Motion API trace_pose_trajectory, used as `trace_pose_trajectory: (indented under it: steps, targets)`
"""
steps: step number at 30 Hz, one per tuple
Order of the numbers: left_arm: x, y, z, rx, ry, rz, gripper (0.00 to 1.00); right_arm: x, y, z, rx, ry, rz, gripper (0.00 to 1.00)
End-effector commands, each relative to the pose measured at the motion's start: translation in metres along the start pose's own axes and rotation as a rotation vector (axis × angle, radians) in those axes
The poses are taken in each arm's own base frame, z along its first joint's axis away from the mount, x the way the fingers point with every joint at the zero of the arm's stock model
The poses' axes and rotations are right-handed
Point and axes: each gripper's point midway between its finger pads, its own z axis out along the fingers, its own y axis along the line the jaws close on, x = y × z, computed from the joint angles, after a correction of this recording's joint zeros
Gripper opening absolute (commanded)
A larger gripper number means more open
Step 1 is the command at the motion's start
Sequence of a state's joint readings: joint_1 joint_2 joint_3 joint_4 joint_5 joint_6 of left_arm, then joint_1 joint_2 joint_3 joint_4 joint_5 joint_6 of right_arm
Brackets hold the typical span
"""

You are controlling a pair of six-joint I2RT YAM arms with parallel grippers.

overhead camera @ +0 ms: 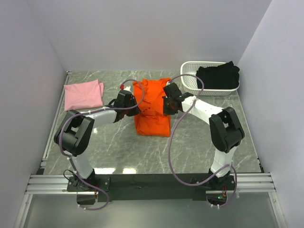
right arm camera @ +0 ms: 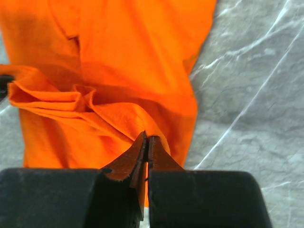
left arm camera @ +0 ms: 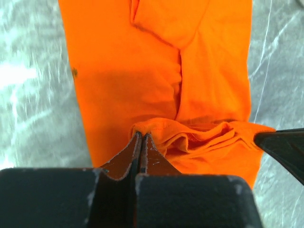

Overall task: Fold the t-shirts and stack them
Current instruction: Fold the tshirt

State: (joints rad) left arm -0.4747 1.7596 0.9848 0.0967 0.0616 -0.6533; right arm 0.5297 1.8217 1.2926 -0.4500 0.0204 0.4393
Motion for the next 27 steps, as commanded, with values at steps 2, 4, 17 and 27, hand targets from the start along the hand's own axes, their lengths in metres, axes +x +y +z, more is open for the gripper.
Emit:
trace_pose_trajectory:
  steps: [2, 4, 17, 27]
  targets:
    - [-0.031, -0.016, 0.009, 0.052, -0.036, 0.039, 0.01, -0.023, -0.004, 0.001, -0.001, -0.016, -0.014, 0.0]
    - [-0.033, -0.014, 0.013, 0.048, -0.032, 0.039, 0.0, -0.028, -0.004, 0.003, -0.004, -0.018, -0.015, 0.0]
    - [-0.061, 0.009, 0.024, -0.072, -0.071, 0.0, 0.41, -0.072, -0.007, 0.011, -0.008, -0.038, 0.009, 0.34]
    - [-0.043, -0.018, -0.041, 0.015, -0.143, 0.056, 0.78, -0.052, -0.026, -0.049, -0.021, -0.149, 0.061, 0.67]
